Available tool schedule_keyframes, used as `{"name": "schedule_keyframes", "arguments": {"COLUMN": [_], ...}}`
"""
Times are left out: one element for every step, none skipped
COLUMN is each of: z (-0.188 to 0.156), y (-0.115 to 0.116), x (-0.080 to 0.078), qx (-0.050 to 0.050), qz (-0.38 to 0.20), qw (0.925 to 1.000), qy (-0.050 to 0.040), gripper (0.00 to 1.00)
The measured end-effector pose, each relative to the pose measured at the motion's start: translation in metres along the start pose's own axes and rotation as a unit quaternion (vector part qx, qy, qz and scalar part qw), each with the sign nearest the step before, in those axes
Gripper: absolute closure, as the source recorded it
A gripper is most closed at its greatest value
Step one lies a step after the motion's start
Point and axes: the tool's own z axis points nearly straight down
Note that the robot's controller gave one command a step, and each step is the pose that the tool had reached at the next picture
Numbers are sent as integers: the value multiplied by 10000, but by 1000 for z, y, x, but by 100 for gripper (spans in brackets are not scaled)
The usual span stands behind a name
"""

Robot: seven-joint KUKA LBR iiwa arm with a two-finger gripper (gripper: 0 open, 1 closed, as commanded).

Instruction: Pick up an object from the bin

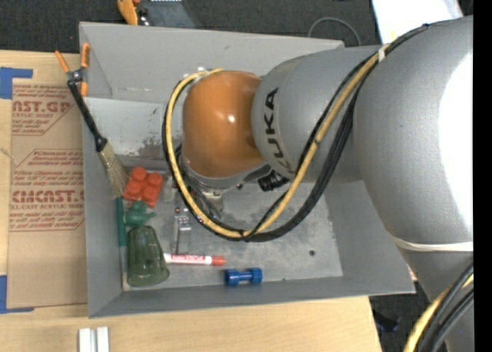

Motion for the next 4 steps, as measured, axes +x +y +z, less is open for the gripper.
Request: {"name": "schedule_keyframes", "arguments": {"z": [-5,76,16,51], "y": [-1,-48,-50,-70], "x": [-2,25,41,46], "qx": [-8,-16,-36,3], "qz": [10,107,-29,955], "qw": [10000,9999,9999,9954], "qy": [-36,-34,-93,24], "gripper": [0,0,0,0]}}
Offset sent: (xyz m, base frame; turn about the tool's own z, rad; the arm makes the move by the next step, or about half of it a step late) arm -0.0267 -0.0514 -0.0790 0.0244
